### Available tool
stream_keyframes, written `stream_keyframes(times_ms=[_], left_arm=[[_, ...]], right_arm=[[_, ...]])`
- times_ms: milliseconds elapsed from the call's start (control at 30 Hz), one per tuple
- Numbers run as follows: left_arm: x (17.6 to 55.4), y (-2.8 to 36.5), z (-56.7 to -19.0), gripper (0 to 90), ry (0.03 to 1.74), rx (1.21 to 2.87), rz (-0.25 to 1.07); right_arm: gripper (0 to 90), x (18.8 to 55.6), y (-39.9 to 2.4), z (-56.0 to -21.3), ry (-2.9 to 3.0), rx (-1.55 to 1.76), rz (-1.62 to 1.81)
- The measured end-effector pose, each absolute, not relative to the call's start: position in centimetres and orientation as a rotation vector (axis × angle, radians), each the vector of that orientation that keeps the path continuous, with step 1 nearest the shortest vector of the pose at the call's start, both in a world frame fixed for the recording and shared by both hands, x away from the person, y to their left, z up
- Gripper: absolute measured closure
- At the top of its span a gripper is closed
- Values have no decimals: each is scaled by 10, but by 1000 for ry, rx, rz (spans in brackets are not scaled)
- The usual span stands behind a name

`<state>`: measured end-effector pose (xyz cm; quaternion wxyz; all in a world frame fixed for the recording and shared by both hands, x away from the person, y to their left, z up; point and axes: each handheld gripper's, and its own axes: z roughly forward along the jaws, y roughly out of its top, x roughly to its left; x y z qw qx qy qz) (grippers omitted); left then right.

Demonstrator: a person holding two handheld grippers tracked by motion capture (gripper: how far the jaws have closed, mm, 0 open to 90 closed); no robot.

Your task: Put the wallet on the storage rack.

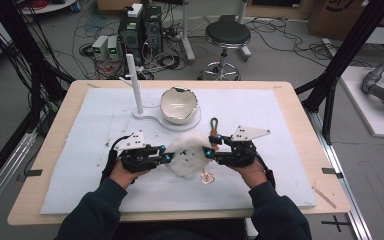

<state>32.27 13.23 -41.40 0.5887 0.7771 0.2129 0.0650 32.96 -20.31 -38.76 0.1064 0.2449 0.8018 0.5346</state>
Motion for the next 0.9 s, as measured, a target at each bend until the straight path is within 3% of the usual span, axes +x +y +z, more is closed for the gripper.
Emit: stream_keyframes(times_ms=[100, 333, 433, 467, 500, 533, 733, 900], left_arm=[[323, 142, -408, 782, 485, 1723, 184], [322, 144, -407, 782, 431, 1701, 168], [320, 140, -407, 781, 402, 1706, 144], [320, 140, -407, 781, 402, 1706, 144], [320, 139, -409, 780, 410, 1722, 140], [320, 139, -409, 777, 410, 1722, 140], [325, 140, -412, 697, 522, 1760, 152], [332, 171, -411, 694, 688, 1691, 276]], right_arm=[[377, 336, -212, -394, 2364, 804, 1586], [352, 340, -207, -403, 2447, 809, 1636], [509, 339, -201, -403, 2515, 755, 1675], [509, 339, -201, -403, 2515, 755, 1675], [683, 339, -202, -402, 2520, 726, 1706], [718, 338, -203, -401, 2517, 728, 1701], [759, 335, -202, -395, 2463, 679, 1666], [767, 333, -204, -391, 2410, 679, 1632]])
